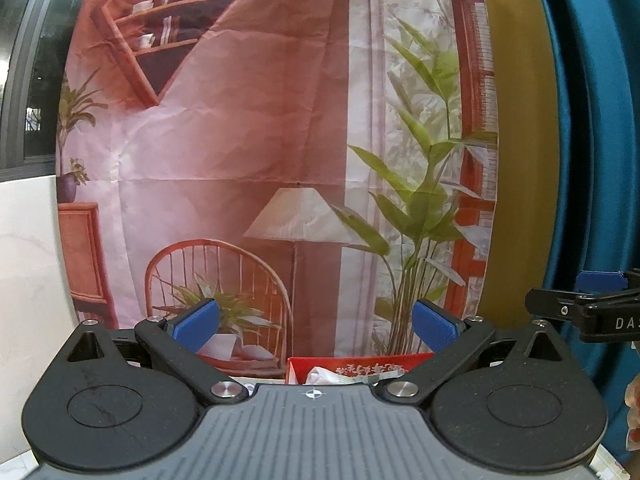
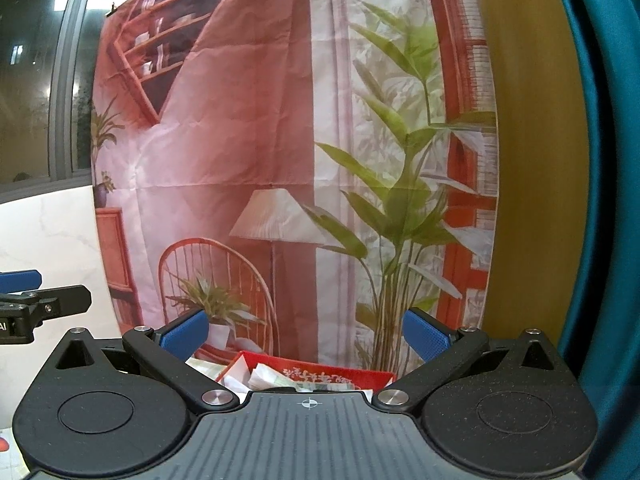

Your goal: Organize soft objects

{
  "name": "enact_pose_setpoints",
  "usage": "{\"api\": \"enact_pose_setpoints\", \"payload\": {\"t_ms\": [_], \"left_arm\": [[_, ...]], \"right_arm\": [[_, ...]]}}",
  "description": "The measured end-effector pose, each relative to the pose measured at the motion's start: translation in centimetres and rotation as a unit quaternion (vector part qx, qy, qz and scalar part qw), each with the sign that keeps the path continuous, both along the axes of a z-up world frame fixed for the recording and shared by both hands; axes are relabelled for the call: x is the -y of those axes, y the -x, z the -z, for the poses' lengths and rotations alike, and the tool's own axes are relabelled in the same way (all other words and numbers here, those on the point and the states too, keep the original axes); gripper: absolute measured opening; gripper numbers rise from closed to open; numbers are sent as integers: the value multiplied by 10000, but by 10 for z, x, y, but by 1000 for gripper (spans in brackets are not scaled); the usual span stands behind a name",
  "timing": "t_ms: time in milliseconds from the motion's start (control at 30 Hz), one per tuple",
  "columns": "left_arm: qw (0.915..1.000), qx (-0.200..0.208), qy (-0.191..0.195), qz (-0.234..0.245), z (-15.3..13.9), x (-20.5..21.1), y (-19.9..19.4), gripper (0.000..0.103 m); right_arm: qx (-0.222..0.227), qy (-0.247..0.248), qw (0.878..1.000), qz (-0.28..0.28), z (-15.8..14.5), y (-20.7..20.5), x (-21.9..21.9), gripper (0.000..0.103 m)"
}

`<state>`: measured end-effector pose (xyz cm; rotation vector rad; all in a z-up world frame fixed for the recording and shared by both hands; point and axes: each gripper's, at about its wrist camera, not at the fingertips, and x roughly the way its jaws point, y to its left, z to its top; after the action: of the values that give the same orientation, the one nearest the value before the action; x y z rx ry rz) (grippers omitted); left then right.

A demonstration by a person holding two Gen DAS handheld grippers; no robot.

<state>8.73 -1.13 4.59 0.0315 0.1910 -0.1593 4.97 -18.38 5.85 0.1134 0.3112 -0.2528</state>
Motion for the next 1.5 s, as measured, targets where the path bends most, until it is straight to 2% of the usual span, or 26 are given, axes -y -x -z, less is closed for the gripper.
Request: {"api": "enact_pose_setpoints", "payload": {"t_ms": [1500], "left_arm": [[9998,-58,-179,-28,3,-4,3,103]], "right_arm": [[-91,48,9999,58,4,5,4,103]]}}
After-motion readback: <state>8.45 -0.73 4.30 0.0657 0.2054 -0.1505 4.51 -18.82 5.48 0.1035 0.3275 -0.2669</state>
